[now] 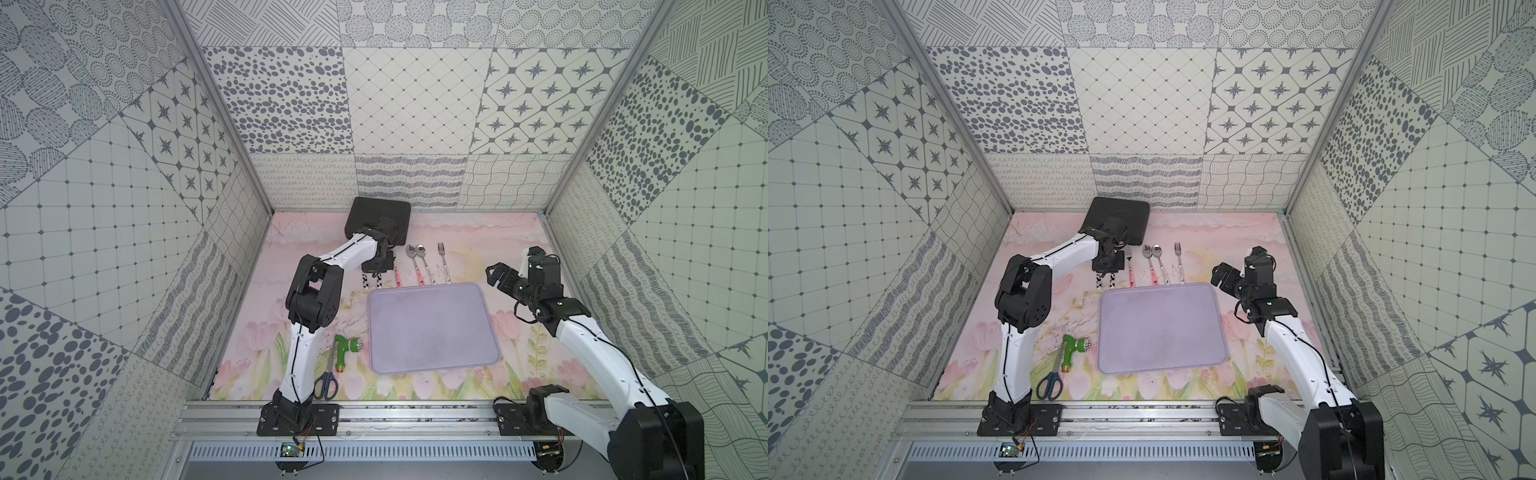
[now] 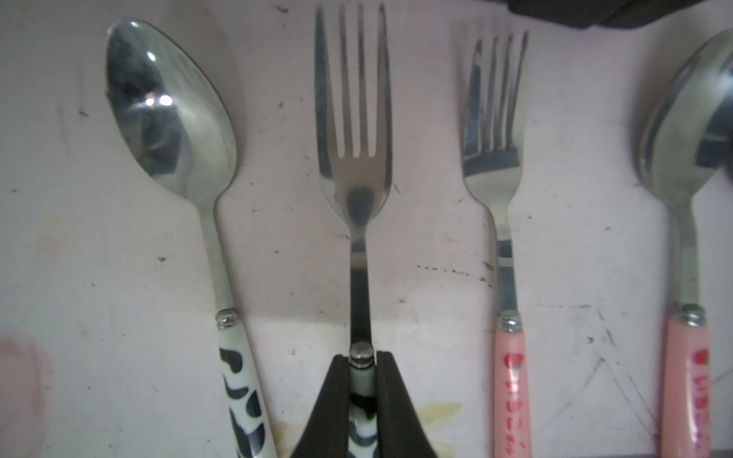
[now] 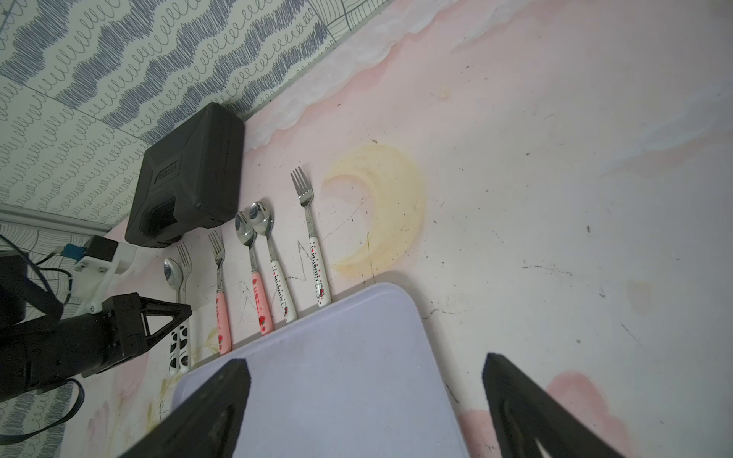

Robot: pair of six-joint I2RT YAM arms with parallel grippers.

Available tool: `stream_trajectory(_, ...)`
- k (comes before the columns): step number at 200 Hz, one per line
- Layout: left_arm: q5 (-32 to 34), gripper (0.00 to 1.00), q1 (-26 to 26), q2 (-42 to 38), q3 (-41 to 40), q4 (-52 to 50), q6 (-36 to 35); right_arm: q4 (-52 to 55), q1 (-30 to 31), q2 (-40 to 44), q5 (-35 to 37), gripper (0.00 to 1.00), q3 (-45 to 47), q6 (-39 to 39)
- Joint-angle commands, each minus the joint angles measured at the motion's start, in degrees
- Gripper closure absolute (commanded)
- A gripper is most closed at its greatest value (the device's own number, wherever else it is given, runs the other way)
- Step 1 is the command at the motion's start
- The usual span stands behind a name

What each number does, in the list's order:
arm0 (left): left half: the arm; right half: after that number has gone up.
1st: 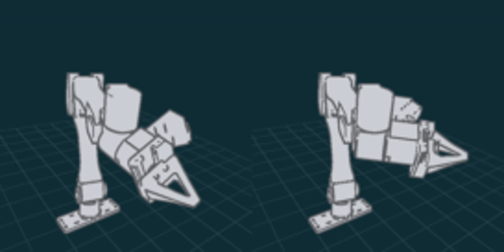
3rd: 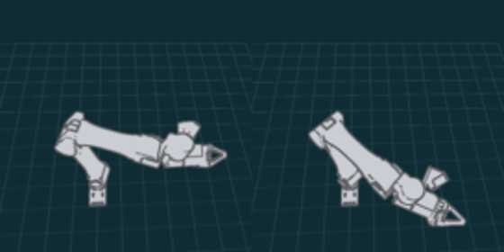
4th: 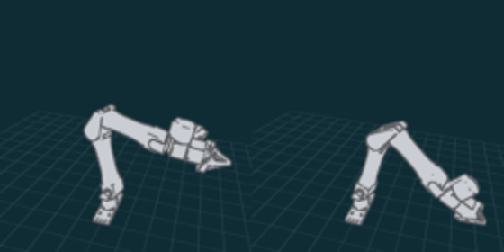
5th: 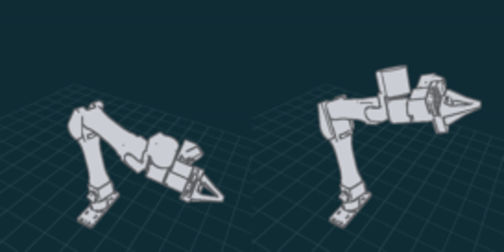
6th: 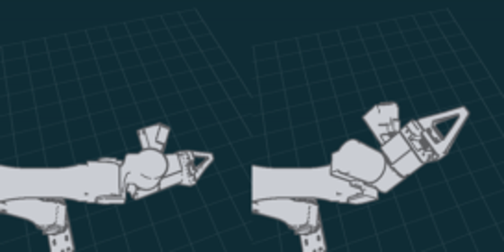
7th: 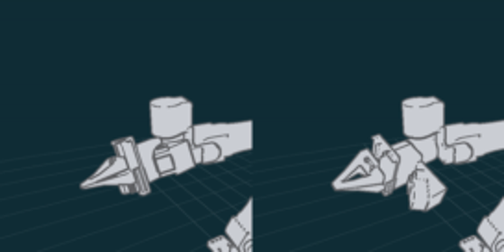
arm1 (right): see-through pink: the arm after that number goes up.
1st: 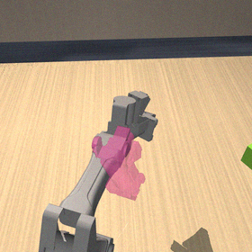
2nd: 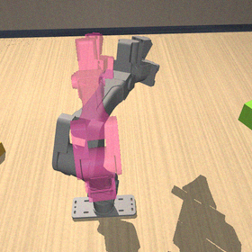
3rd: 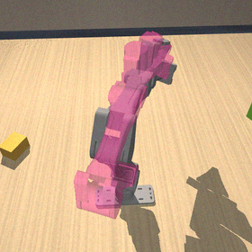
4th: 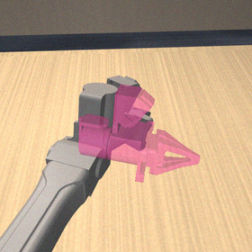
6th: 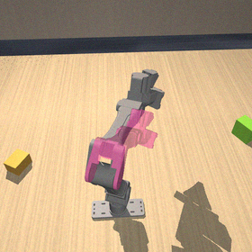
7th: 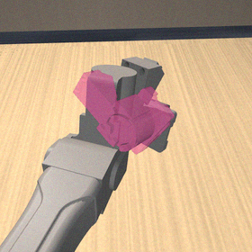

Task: Set the spoon and fork side by side
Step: Pick up the fork at the center of the board, then place the fork on the tray.

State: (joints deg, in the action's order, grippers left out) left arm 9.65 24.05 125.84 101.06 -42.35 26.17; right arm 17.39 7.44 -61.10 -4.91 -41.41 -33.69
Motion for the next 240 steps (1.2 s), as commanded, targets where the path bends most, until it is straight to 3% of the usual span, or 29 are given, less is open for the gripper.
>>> stream_trajectory(1,0.9,1.00,1.2,-3.2,-0.4,-2.6,-0.6,-1.1,0.3,0.5,0.4,0.03,-0.2,0.0)
stream_trajectory(55,1.2,1.00,3.0,-10.5,-5.1,-3.1,2.1,-1.1,0.3,0.9,0.2,0.03,0.0,0.0)
stream_trajectory(106,2.5,1.00,7.0,-18.4,-15.6,-3.4,7.7,-1.0,0.3,1.5,0.0,0.03,0.3,-0.3)
stream_trajectory(188,4.9,1.00,16.1,-29.5,-32.3,-1.9,17.8,0.6,0.3,3.8,1.8,0.03,1.1,1.3)
stream_trajectory(240,6.9,1.00,21.7,-30.7,-37.3,-3.5,23.8,0.8,0.3,3.2,2.2,0.03,0.7,1.8)
